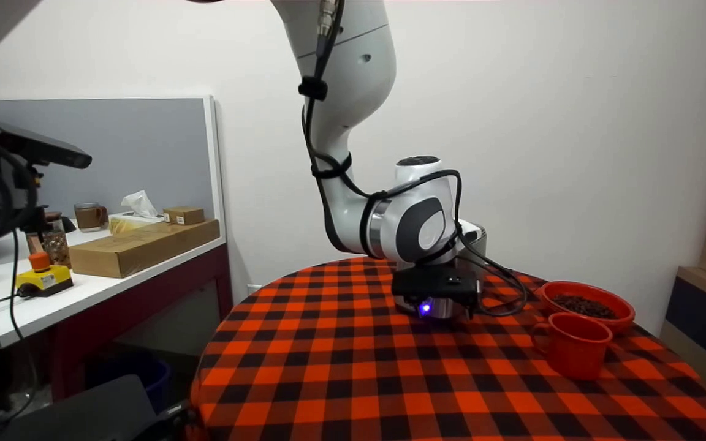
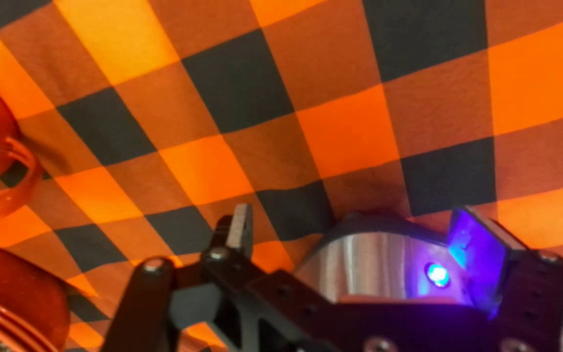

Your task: Turn off the switch of the toaster

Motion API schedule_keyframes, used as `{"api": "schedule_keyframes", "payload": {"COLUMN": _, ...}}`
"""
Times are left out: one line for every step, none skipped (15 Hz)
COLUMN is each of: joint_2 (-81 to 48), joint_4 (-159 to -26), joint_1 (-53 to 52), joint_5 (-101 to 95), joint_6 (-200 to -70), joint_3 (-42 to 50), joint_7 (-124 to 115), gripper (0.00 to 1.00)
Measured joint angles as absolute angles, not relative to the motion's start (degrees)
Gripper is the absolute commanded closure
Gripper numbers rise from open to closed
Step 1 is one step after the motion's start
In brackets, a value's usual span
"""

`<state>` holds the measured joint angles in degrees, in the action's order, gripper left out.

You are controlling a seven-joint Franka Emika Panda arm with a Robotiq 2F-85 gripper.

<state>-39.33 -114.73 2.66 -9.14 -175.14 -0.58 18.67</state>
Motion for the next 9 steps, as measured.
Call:
{"api": "schedule_keyframes", "payload": {"joint_2": -39.4, "joint_4": -114.7, "joint_1": 3.0, "joint_5": -9.1, "joint_6": -175.2, "joint_3": -0.8, "joint_7": 18.5, "gripper": 0.0}}
{"api": "schedule_keyframes", "payload": {"joint_2": -39.5, "joint_4": -114.7, "joint_1": 3.4, "joint_5": -9.1, "joint_6": -175.3, "joint_3": -1.0, "joint_7": 18.3, "gripper": 0.0}}
{"api": "schedule_keyframes", "payload": {"joint_2": -39.7, "joint_4": -114.7, "joint_1": 3.8, "joint_5": -9.1, "joint_6": -175.4, "joint_3": -1.3, "joint_7": 18.0, "gripper": 0.0}}
{"api": "schedule_keyframes", "payload": {"joint_2": -39.8, "joint_4": -114.7, "joint_1": 4.2, "joint_5": -9.1, "joint_6": -175.7, "joint_3": -1.7, "joint_7": 17.8, "gripper": 0.0}}
{"api": "schedule_keyframes", "payload": {"joint_2": -39.9, "joint_4": -114.7, "joint_1": 4.6, "joint_5": -9.1, "joint_6": -176.3, "joint_3": -2.1, "joint_7": 17.6, "gripper": 0.0}}
{"api": "schedule_keyframes", "payload": {"joint_2": -40.1, "joint_4": -114.7, "joint_1": 5.1, "joint_5": -9.0, "joint_6": -177.0, "joint_3": -2.6, "joint_7": 17.4, "gripper": 0.0}}
{"api": "schedule_keyframes", "payload": {"joint_2": -40.3, "joint_4": -114.7, "joint_1": 5.5, "joint_5": -9.0, "joint_6": -177.9, "joint_3": -3.1, "joint_7": 17.0, "gripper": 0.0}}
{"api": "schedule_keyframes", "payload": {"joint_2": -40.6, "joint_4": -114.7, "joint_1": 5.8, "joint_5": -9.0, "joint_6": -178.9, "joint_3": -3.5, "joint_7": 16.7, "gripper": 0.0}}
{"api": "schedule_keyframes", "payload": {"joint_2": -40.8, "joint_4": -114.7, "joint_1": 6.1, "joint_5": -9.0, "joint_6": -179.9, "joint_3": -3.9, "joint_7": 16.5, "gripper": 0.0}}
